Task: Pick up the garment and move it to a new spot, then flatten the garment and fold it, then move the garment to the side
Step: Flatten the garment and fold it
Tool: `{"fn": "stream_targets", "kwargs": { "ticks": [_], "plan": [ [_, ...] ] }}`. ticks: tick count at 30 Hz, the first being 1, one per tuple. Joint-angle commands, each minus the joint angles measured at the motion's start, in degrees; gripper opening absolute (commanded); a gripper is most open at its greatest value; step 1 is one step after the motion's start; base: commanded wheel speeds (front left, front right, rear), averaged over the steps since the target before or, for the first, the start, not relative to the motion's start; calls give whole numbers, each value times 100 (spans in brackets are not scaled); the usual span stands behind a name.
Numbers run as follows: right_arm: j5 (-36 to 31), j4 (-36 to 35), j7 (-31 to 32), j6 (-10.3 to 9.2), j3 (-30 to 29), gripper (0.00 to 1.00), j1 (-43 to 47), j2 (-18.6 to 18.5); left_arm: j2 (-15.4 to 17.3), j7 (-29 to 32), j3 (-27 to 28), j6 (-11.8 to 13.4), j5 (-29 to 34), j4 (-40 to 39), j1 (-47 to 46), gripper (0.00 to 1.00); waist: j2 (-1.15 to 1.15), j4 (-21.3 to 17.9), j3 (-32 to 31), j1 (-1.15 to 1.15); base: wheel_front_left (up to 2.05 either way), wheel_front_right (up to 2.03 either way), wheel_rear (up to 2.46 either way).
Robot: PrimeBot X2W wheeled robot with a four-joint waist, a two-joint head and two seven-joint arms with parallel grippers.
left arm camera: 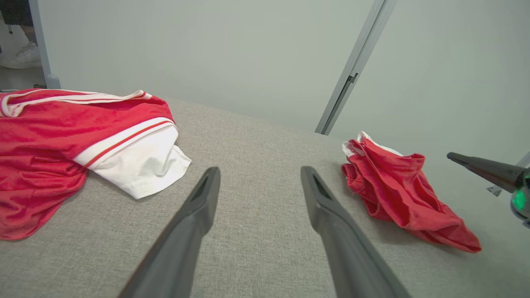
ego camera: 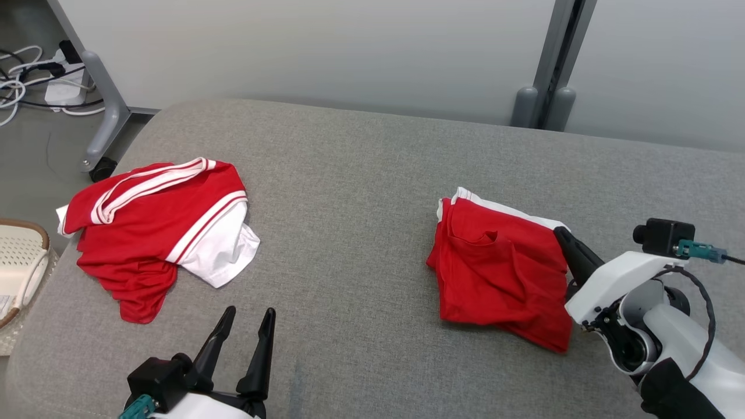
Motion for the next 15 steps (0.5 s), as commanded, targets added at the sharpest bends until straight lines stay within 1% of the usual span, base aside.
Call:
{"fn": "stream_targets", "kwargs": {
  "ticks": [1, 5, 10, 13, 15],
  "plan": [
    [8, 91, 99, 3, 16, 0, -85, -11, 42, -10, 2, -9, -60, 13, -111, 100, 0, 46, 59, 0, 0, 0, 0],
    [128, 397, 456, 3, 17, 0, -272, 37, 63, -10, -14, -9, -98, 46, -205, 100, 0, 131, 163, 0, 0, 0, 0],
    [409, 778, 1046, 2, 47, 0, -410, 127, 46, -10, -22, -9, -140, 102, -261, 100, 0, 248, 184, 0, 0, 0, 0],
    [733, 980, 1463, 3, -54, 0, -479, 249, 21, -10, -18, -9, -143, 111, -296, 100, 0, 317, 170, 0, 0, 0, 0],
    [897, 1079, 1766, 3, -90, 0, -525, 237, 12, -10, -19, -9, -140, 126, -301, 100, 0, 363, 167, 0, 0, 0, 0]
  ]
}}
